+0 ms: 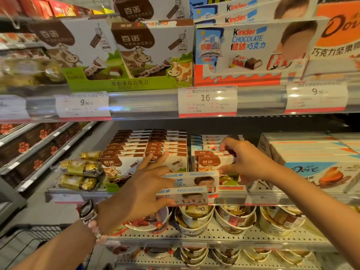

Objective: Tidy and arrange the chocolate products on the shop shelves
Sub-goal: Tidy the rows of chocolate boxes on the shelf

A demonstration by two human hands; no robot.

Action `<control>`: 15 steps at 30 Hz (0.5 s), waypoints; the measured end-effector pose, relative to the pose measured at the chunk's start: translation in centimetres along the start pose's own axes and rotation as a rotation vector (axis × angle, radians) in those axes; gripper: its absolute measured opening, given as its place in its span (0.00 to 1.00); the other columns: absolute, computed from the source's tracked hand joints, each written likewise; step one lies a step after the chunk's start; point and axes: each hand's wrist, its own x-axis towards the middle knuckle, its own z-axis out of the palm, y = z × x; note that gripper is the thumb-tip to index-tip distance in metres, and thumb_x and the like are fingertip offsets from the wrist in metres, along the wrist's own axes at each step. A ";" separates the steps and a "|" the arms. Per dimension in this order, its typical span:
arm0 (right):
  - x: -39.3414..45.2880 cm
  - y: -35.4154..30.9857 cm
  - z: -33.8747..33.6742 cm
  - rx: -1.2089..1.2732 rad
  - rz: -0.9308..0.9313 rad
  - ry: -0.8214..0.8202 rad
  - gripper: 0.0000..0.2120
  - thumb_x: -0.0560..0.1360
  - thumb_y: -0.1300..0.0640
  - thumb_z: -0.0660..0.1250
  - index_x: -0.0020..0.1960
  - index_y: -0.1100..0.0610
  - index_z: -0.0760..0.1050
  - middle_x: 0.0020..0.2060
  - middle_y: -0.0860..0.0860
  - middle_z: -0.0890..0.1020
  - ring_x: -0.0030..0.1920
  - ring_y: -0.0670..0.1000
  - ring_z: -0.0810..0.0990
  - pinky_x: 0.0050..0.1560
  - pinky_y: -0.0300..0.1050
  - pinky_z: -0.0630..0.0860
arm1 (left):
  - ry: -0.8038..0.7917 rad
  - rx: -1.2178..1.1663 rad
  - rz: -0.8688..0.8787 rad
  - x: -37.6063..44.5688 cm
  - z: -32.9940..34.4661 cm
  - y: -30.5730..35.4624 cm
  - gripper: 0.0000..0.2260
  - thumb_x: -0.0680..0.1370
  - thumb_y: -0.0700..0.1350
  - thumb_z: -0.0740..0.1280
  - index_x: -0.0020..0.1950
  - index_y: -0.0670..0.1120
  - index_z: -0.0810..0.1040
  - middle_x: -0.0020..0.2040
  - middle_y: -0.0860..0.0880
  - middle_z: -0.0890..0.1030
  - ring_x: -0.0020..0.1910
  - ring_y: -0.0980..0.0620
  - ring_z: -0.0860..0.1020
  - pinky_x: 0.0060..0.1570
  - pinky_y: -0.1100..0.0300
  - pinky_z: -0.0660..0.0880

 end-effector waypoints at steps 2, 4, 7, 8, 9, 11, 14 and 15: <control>-0.4 -0.2 -0.2 0.034 -0.013 0.020 0.22 0.66 0.52 0.75 0.53 0.44 0.68 0.51 0.44 0.79 0.49 0.45 0.80 0.47 0.44 0.81 | -0.008 -0.008 0.017 0.0 0.5 -0.4 0.14 0.74 0.56 0.67 0.59 0.57 0.79 0.60 0.56 0.75 0.75 0.56 0.41 0.71 0.56 0.31; -0.8 -0.5 -1.1 0.111 -0.043 0.063 0.22 0.66 0.53 0.76 0.54 0.45 0.69 0.52 0.43 0.78 0.51 0.45 0.80 0.46 0.44 0.81 | 0.030 -0.025 0.028 -0.2 0.4 -0.6 0.13 0.73 0.55 0.68 0.56 0.56 0.80 0.59 0.55 0.76 0.75 0.56 0.43 0.71 0.55 0.32; -0.9 -2.0 -2.9 0.269 -0.111 0.126 0.23 0.62 0.51 0.76 0.52 0.44 0.71 0.50 0.42 0.77 0.50 0.44 0.80 0.43 0.40 0.81 | 0.081 0.016 0.072 -0.4 -0.2 -0.6 0.11 0.69 0.52 0.75 0.50 0.53 0.83 0.55 0.54 0.79 0.74 0.48 0.56 0.71 0.42 0.46; -0.8 -2.8 -3.3 0.299 -0.136 0.135 0.23 0.60 0.49 0.76 0.52 0.44 0.71 0.49 0.40 0.77 0.50 0.42 0.79 0.43 0.37 0.80 | 0.097 0.048 0.102 -0.5 -0.2 -0.7 0.10 0.66 0.51 0.77 0.46 0.53 0.83 0.51 0.53 0.80 0.72 0.44 0.61 0.68 0.36 0.51; -0.5 -3.5 -3.4 0.301 -0.159 0.136 0.23 0.60 0.49 0.76 0.52 0.44 0.71 0.49 0.39 0.77 0.50 0.40 0.79 0.43 0.35 0.79 | 0.109 0.066 0.124 -0.6 -0.2 -0.8 0.10 0.65 0.50 0.78 0.43 0.52 0.83 0.48 0.53 0.81 0.70 0.41 0.64 0.65 0.33 0.53; 0.0 -4.7 -3.3 0.266 -0.193 0.133 0.23 0.63 0.51 0.76 0.54 0.46 0.71 0.49 0.36 0.75 0.50 0.38 0.77 0.44 0.30 0.77 | 0.127 0.049 0.126 -1.1 0.0 -1.2 0.08 0.66 0.50 0.77 0.41 0.52 0.83 0.46 0.53 0.80 0.71 0.42 0.63 0.65 0.32 0.53; 0.4 -5.6 -3.3 0.251 -0.219 0.147 0.22 0.65 0.52 0.76 0.55 0.47 0.72 0.49 0.37 0.75 0.50 0.36 0.74 0.44 0.23 0.72 | 0.167 -0.044 0.084 -1.8 0.4 -2.1 0.07 0.69 0.52 0.73 0.44 0.52 0.84 0.49 0.53 0.80 0.75 0.52 0.55 0.72 0.40 0.48; 0.5 -5.8 -3.3 0.249 -0.223 0.145 0.21 0.65 0.52 0.76 0.54 0.47 0.72 0.49 0.37 0.75 0.50 0.36 0.74 0.44 0.24 0.72 | 0.183 -0.066 0.082 -1.9 0.5 -2.4 0.08 0.69 0.52 0.72 0.45 0.52 0.84 0.49 0.54 0.80 0.75 0.53 0.54 0.73 0.45 0.45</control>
